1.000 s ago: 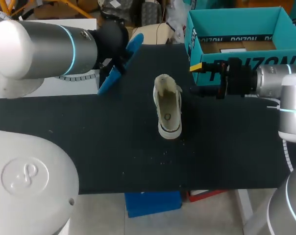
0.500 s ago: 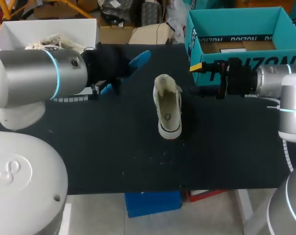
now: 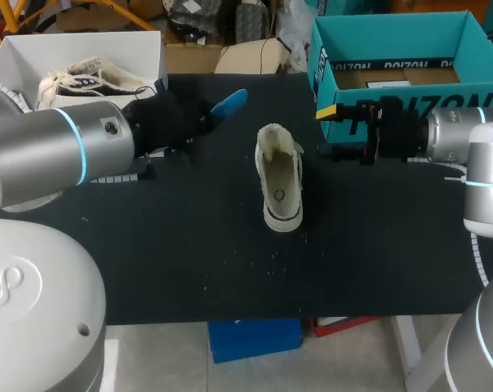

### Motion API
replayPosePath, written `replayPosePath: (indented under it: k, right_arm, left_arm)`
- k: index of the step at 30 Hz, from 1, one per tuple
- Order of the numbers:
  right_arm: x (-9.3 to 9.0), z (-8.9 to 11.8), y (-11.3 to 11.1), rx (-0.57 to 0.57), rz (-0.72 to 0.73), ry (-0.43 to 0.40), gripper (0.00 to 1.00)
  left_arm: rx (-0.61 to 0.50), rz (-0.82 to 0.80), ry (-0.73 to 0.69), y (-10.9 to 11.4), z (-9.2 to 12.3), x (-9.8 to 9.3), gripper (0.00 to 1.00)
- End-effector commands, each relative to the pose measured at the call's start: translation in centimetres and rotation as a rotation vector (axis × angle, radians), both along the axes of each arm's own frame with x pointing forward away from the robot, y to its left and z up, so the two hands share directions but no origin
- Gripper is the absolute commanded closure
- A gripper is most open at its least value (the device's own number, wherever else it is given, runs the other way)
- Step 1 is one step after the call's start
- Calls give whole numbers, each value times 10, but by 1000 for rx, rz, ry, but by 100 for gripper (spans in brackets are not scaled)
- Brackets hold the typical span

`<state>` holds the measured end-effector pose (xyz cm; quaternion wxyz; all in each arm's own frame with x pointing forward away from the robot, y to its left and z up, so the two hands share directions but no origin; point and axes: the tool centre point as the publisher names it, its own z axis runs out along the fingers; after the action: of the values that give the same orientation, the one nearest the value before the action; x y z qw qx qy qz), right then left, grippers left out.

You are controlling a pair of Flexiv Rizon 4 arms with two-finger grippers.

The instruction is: Take the shoe out of the shoebox, open the shoe tongue, remove and reinsert the insole, then place the shoe into the shoebox

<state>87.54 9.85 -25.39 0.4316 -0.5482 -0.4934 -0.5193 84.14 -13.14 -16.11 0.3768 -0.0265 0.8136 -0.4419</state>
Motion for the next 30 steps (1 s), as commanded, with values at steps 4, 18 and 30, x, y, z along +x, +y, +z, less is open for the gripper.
replayPosePath:
  k: [4, 18, 30]
  right_arm:
    - [0, 0, 1, -1, -2, 0, 0]
    - [0, 0, 1, -1, -2, 0, 0]
    - [0, 0, 1, -1, -2, 0, 0]
  left_arm:
    - [92, -199, 177, 5, 0, 13, 100]
    - [121, -77, 185, 10, 9, 55, 100]
    - [185, 97, 235, 19, 4, 122, 100]
